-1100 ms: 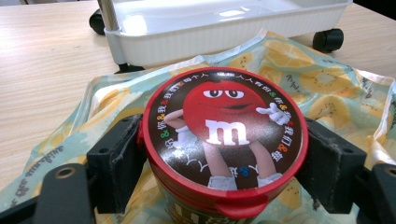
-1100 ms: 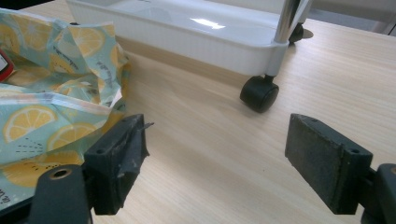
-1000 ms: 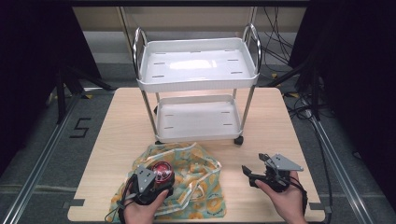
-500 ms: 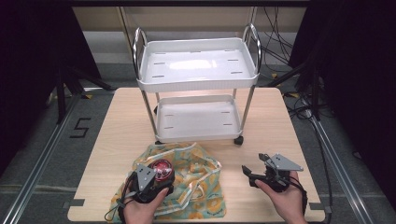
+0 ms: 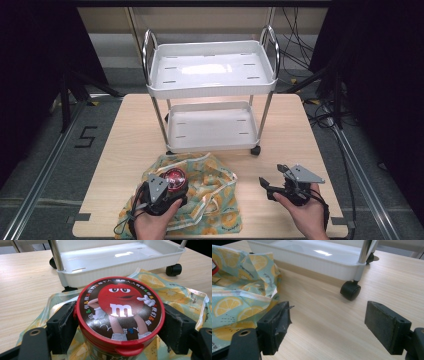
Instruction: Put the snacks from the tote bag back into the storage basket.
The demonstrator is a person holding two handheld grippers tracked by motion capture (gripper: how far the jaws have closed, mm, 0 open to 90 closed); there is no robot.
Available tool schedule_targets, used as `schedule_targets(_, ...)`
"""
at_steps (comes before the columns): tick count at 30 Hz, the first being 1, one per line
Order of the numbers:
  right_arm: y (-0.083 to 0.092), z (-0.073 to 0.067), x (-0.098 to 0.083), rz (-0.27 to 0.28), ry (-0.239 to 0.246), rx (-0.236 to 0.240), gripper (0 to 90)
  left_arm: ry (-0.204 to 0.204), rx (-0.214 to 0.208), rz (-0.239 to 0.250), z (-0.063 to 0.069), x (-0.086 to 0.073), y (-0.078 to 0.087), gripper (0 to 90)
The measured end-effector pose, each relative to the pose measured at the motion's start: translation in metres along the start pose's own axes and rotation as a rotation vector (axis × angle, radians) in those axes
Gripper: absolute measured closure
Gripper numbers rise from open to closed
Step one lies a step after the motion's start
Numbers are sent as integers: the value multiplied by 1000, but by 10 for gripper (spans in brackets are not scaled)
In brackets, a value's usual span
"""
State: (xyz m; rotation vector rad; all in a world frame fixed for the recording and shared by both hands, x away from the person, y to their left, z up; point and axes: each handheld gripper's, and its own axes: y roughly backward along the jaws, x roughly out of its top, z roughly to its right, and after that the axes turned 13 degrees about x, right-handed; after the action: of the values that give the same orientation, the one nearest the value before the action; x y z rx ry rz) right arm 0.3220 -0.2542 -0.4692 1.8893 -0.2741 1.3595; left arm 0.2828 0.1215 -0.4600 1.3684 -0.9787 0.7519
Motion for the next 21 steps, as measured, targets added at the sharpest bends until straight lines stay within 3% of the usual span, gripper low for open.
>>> schedule_targets(2, 0, 0, 0, 1, -1, -2, 216, 2, 4, 3, 0, 1, 0, 224)
schedule_targets(3, 1, -3, 0, 0, -36, -8, 216, 9, 4, 4, 1, 2, 0, 224)
schedule_targets(12, 2, -1, 0, -11, -11, -16, 216, 10, 9, 7, 2, 6, -1, 224)
schedule_targets(13, 2, -3, 0, -13, -33, -17, 215, 4, 8, 8, 2, 7, -1, 224)
schedule_targets(21, 1, -2, 0, 1, -25, -17, 216, 9, 15, 12, 3, 10, -2, 225)
